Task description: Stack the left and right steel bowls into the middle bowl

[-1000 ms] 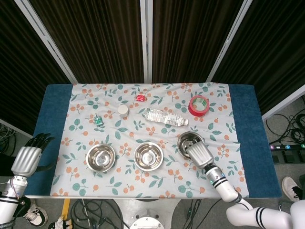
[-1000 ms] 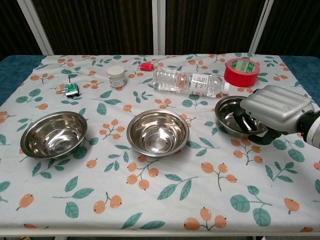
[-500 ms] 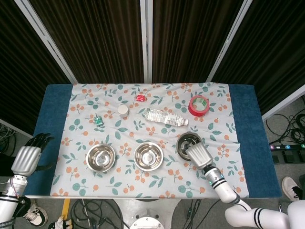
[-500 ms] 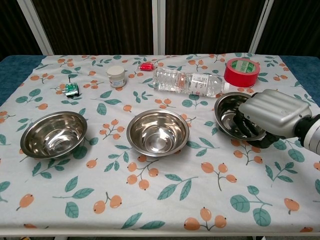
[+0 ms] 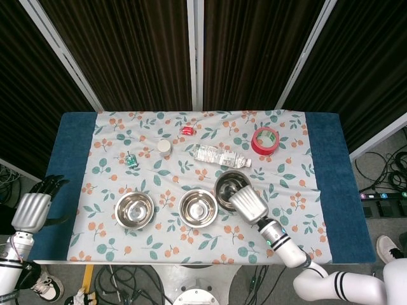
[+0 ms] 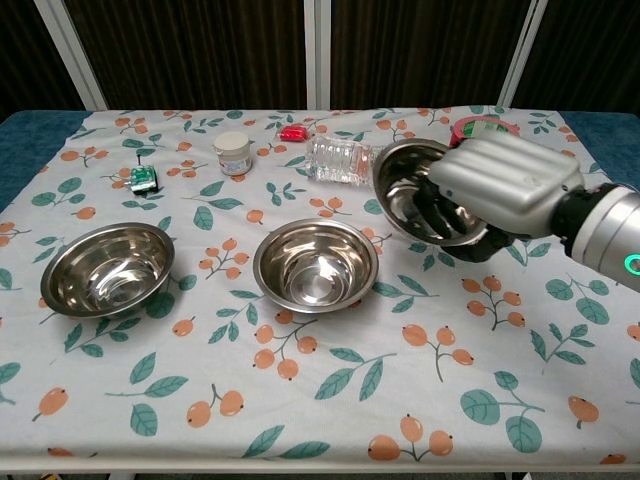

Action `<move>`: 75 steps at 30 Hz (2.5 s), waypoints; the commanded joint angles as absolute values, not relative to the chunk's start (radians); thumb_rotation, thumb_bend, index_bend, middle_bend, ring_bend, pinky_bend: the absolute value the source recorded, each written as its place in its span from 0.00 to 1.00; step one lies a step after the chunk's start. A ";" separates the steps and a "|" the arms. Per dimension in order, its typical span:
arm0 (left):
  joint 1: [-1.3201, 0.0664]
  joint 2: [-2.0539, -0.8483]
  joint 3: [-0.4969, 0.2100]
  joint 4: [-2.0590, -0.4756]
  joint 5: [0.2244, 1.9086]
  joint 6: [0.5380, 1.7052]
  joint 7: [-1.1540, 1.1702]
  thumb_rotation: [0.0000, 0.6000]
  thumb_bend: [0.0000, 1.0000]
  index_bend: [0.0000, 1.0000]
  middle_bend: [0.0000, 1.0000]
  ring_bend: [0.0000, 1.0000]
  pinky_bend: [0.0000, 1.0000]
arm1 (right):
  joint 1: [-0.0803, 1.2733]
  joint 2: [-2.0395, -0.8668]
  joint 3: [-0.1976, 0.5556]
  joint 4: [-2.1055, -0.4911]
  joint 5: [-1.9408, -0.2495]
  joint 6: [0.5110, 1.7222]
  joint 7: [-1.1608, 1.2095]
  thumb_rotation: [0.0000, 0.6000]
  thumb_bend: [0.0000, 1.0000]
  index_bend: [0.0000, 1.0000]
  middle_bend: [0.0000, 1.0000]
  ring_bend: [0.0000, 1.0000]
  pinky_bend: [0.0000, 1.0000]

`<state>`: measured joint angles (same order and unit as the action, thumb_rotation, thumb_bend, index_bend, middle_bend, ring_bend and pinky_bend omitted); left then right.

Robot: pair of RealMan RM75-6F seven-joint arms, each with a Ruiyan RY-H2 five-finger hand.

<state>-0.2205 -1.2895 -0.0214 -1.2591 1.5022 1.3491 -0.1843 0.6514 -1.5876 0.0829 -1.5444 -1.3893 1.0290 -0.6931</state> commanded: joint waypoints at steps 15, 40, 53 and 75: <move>-0.210 -1.284 -0.026 -1.210 1.470 1.323 -0.259 0.89 0.16 0.24 0.22 0.12 0.23 | 0.767 -1.747 0.116 -1.468 -1.346 0.928 -0.730 1.00 0.35 0.66 0.63 0.44 0.24; -0.213 -1.292 -0.028 -1.166 1.466 1.297 -0.317 0.86 0.16 0.24 0.22 0.12 0.23 | 0.833 -1.679 0.122 -1.540 -1.298 0.867 -0.711 1.00 0.00 0.42 0.48 0.27 0.13; -0.226 -1.279 -0.021 -1.210 1.504 1.317 -0.252 0.97 0.16 0.24 0.22 0.12 0.23 | 0.769 -1.392 0.170 -1.868 -1.293 1.028 -0.720 1.00 0.00 0.39 0.44 0.30 0.26; -0.317 -1.310 0.089 -1.443 1.688 1.194 0.239 1.00 0.19 0.24 0.22 0.12 0.28 | 0.548 -1.158 0.211 -1.825 -1.279 1.273 -0.397 1.00 0.10 0.47 0.49 0.40 0.42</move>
<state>-0.3037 -1.2751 0.0827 -1.4438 1.6641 1.2042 0.1756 0.5671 -1.1477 0.2274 -1.8573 -1.2867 1.2795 -0.4402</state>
